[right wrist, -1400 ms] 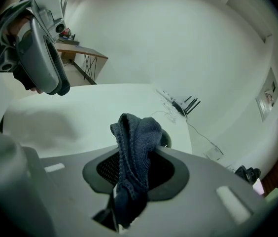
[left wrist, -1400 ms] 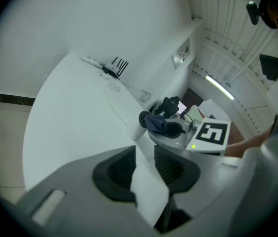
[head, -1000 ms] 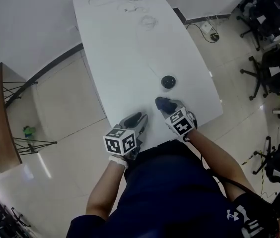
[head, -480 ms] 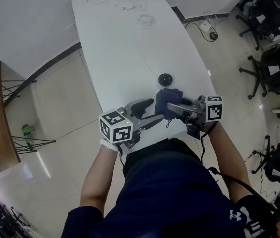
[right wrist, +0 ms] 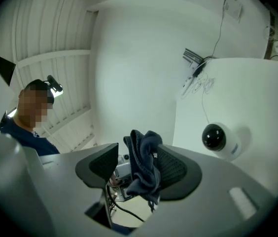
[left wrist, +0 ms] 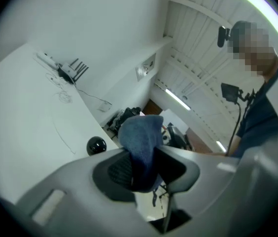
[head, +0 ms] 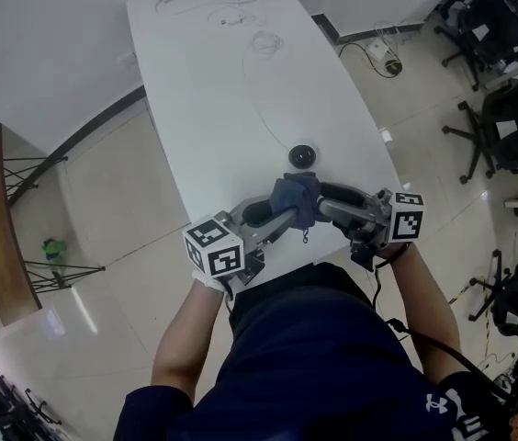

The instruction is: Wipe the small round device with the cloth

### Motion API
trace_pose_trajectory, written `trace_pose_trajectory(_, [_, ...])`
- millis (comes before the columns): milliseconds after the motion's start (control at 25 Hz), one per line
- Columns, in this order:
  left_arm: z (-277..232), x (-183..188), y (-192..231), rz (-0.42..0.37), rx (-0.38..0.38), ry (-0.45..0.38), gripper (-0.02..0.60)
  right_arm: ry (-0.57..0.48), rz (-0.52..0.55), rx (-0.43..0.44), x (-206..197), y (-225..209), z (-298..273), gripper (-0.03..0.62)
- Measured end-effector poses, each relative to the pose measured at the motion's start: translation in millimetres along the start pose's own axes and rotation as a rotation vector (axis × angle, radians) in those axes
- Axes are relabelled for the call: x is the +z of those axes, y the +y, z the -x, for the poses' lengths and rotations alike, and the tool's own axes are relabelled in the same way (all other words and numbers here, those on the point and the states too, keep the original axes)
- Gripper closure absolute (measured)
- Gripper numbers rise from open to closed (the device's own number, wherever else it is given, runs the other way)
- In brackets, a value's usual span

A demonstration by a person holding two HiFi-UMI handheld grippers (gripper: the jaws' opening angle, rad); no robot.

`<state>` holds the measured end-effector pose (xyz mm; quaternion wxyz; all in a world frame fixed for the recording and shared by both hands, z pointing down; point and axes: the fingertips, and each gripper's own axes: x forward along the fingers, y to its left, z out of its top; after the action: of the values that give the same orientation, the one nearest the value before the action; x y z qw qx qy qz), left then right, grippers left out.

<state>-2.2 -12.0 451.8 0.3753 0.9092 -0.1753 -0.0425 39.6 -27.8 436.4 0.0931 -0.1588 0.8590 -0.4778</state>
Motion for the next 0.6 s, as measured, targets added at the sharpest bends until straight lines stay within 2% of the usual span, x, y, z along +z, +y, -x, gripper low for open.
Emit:
trace_pose_trajectory(80, [7.3,10.6,18.8,-0.012,0.087,-0.029,0.468,-0.076,-0.009,-0.089,10.2,-14.1,17.1,0.355])
trace_pose_trajectory(120, [7.4,13.0,29.9,-0.047,0.144,-0.009,0.468,-0.106,-0.008,-0.143,13.1,-23.1,26.5,0.363])
trace_pose_trajectory(200, [-2.2,12.4,48.5,-0.135,0.234,0.084,0.469,-0.146,0.0,-0.241,13.4,-39.2,44.5,0.402])
trace_pose_trajectory(280, [-22.0,10.6,59.7,-0.199,0.28,0.188,0.468,-0.177,-0.003,-0.302,11.1,-48.5,59.2,0.425])
trace_pose_trajectory(360, [-44.0,8.7,68.7,-0.29,0.331,0.308,0.468,-0.21,-0.015,-0.339,9.6,-53.2,70.4,0.436])
trace_pose_trajectory(480, [-65.7,5.2,83.7,-0.486,0.411,0.48,0.466,-0.254,-0.038,-0.362,7.6,-55.3,81.1,0.451])
trace_pose_trajectory(520, [-69.3,5.0,85.3,-0.508,0.414,0.507,0.466,-0.26,-0.04,-0.369,7.0,-55.6,83.8,0.454])
trace_pose_trajectory(560, [-70.8,5.6,86.3,-0.494,0.409,0.516,0.466,-0.265,-0.04,-0.375,6.3,-56.1,86.1,0.457])
trace_pose_trajectory(600, [-70.2,6.9,87.8,-0.447,0.401,0.511,0.466,-0.268,-0.041,-0.381,5.7,-57.0,88.5,0.457])
